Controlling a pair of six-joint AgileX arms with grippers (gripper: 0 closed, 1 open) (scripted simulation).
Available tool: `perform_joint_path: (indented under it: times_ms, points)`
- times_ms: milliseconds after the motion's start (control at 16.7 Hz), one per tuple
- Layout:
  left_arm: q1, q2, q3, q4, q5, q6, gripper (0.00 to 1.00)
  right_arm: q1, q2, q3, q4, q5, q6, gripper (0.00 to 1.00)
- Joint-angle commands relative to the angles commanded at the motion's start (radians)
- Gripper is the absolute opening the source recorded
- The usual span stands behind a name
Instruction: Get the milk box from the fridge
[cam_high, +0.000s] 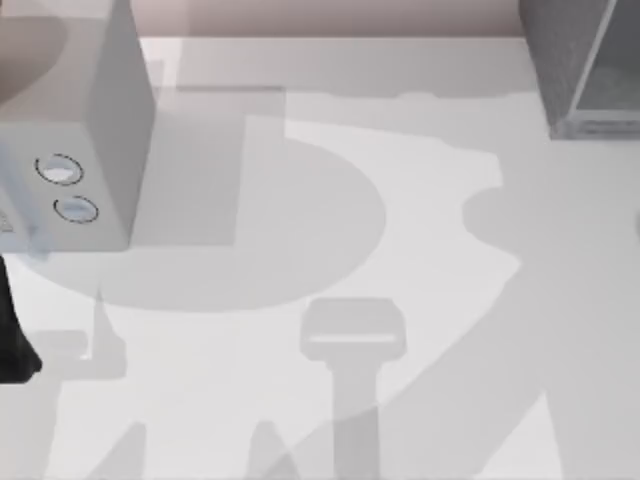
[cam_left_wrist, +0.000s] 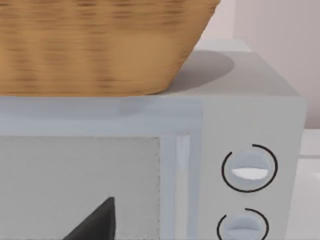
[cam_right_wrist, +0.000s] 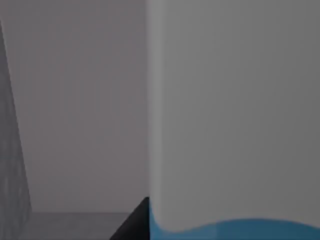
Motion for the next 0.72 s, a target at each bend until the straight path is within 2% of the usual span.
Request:
perform_joint_path:
  times_ms: [480, 720]
  points:
    - [0.000, 0.000, 0.000, 0.000, 0.000, 0.000, 1.00, -0.042, -0.220, -0.386, 0.147, -0.040, 0.002, 0.00]
    - [0.000, 0.000, 0.000, 0.000, 0.000, 0.000, 1.00, -0.050, -0.257, -0.442, 0.177, -0.048, 0.002, 0.00]
